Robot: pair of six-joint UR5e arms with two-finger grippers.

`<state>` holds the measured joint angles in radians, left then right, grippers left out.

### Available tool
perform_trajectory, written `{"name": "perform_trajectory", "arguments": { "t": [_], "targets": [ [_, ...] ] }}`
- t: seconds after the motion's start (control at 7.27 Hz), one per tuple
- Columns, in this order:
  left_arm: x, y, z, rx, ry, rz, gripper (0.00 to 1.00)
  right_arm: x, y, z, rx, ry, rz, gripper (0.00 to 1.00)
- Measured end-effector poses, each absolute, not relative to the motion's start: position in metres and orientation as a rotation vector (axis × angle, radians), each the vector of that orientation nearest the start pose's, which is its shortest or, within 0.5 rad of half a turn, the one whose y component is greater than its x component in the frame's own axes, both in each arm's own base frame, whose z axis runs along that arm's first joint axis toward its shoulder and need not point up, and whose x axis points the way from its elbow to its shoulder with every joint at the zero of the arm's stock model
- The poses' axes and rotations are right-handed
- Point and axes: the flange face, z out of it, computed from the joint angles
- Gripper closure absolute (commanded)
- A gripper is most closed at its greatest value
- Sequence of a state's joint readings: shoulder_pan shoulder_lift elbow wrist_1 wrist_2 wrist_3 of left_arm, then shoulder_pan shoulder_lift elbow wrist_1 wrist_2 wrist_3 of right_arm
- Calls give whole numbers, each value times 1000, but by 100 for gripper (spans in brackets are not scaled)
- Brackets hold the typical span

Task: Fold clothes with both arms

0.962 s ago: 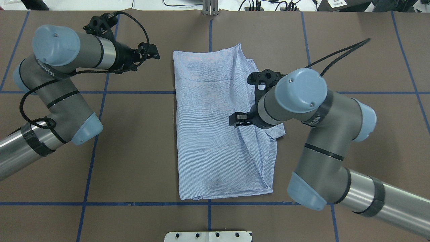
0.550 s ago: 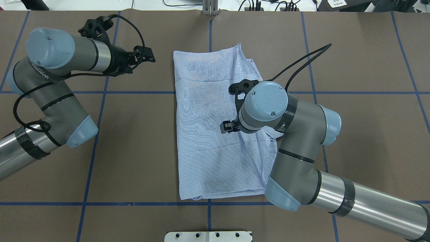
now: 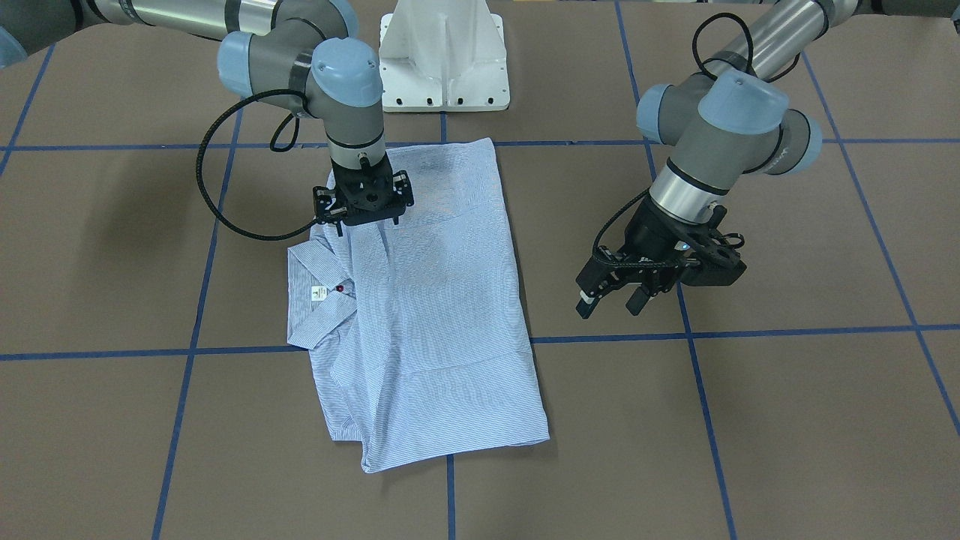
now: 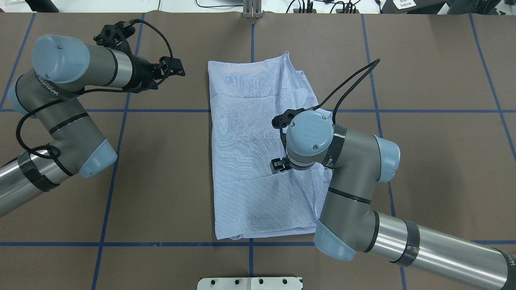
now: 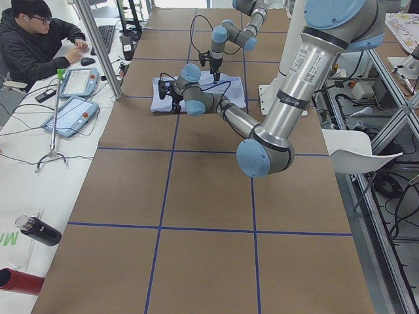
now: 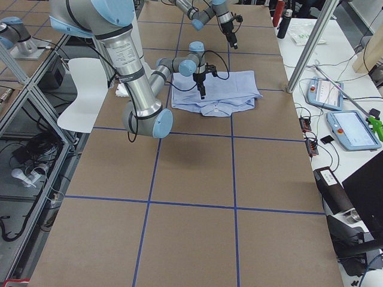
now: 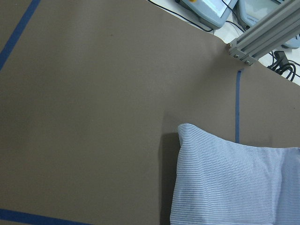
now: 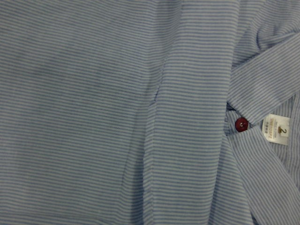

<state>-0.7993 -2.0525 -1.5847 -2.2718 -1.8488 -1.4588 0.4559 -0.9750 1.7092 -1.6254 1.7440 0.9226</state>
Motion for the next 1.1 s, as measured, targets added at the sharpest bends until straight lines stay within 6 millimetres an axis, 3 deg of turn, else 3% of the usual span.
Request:
{"name": "perform_trajectory", "arguments": {
  "t": [0.69, 1.1],
  "targets": [
    [390, -552, 294, 305, 1185, -434, 0, -552, -403, 286, 215, -600, -306, 0],
    [391, -551, 292, 305, 1188, -435, 0, -537, -418, 300, 211, -565, -313, 0]
  ]
}}
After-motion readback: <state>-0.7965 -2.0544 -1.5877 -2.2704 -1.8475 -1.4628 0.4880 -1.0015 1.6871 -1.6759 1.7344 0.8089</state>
